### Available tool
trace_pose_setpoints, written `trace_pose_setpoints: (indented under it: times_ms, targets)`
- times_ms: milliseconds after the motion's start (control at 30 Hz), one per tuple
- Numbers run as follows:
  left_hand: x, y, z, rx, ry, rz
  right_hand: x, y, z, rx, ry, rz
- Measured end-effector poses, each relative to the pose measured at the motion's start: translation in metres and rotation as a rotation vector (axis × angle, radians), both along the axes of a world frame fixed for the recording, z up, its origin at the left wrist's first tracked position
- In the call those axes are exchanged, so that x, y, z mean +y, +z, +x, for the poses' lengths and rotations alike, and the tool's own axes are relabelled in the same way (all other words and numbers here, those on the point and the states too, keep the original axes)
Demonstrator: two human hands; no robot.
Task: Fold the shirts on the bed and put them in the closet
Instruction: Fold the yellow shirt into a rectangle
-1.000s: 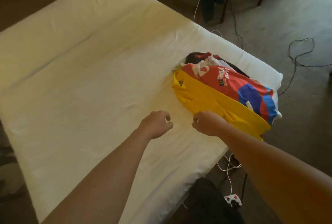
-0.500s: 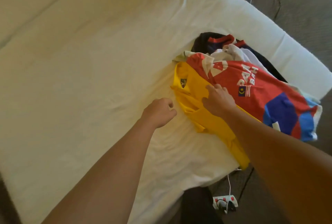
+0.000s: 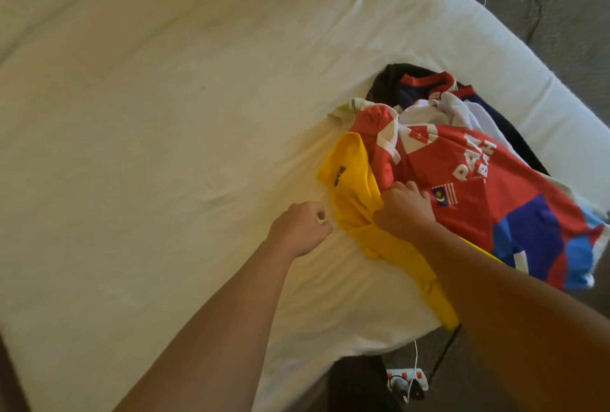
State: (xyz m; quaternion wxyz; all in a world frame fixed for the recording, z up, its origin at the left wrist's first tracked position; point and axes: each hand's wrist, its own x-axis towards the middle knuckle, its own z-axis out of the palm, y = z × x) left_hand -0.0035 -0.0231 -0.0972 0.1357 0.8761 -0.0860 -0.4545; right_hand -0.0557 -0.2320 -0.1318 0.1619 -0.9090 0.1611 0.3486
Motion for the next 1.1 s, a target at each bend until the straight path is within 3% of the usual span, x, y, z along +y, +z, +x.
trace_pose_setpoints:
  times_ms: [200, 300, 433, 567, 733, 967, 1033, 1100]
  targets:
    - [0.024, 0.041, -0.009, -0.064, 0.03, -0.015, 0.011, 0.04, -0.002, -0.06, 0.132, -0.164]
    - [0.044, 0.063, -0.022, -0.089, 0.024, 0.0, 0.015, 0.062, -0.017, -0.099, 0.097, -0.335]
    - [0.073, 0.09, -0.047, -0.131, 0.024, -0.004, 0.029, 0.096, -0.045, -0.151, 0.097, -0.412]
    - [0.096, 0.122, -0.07, -0.205, 0.033, -0.042, 0.056, 0.128, -0.072, -0.317, 0.198, -0.315]
    - [0.131, 0.172, -0.102, -0.291, 0.087, -0.12, 0.119, 0.182, -0.104, -0.406, 0.129, -0.038]
    - [0.204, 0.255, -0.125, -0.458, 0.38, -0.312, 0.232, 0.284, -0.119, -0.635, 0.302, 0.147]
    - [0.233, 0.276, -0.126, -0.438, 0.477, -0.322, 0.262, 0.315, -0.119, -0.712, 0.352, 0.156]
    - [0.259, 0.297, -0.13, -0.304, 0.62, -0.343, 0.287, 0.34, -0.119, -0.796, 0.394, 0.177]
